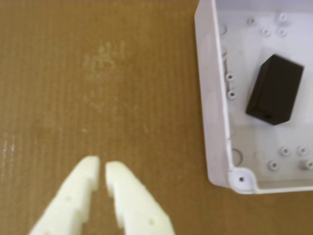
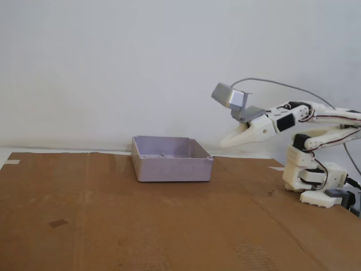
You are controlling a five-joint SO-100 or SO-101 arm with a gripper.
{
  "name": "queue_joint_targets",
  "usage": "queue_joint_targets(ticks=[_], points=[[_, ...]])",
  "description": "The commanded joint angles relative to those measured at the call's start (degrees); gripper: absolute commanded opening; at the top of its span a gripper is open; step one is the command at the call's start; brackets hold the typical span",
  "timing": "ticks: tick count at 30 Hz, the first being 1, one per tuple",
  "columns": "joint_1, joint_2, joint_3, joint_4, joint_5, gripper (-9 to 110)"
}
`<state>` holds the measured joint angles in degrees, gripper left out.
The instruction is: Grasp a block and put it in the box.
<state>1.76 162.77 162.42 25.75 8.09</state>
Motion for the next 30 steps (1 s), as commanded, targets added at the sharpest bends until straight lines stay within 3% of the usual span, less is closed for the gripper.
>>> queue_joint_targets(ticks=[1,30], points=[[-0.2,5.5,0.1,-0.4,1.4,0],[-2.7,23.6,18.3,3.6,0.8,0]])
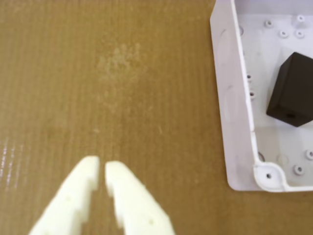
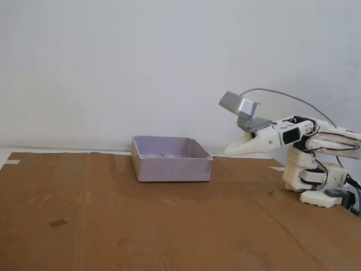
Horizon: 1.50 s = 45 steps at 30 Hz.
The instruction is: Grasp a block and put it in the box.
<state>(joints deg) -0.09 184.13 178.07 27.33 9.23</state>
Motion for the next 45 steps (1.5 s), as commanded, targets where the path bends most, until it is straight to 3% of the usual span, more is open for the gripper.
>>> queue_joint_targets(ticks=[1,21,45], points=[[-0.9,2.5,2.6,3.5,-0.4,0],[-0.9,11.0,2.3,34.9,-0.1,0],[-0.6,11.0,2.3,55.5,0.2,0]])
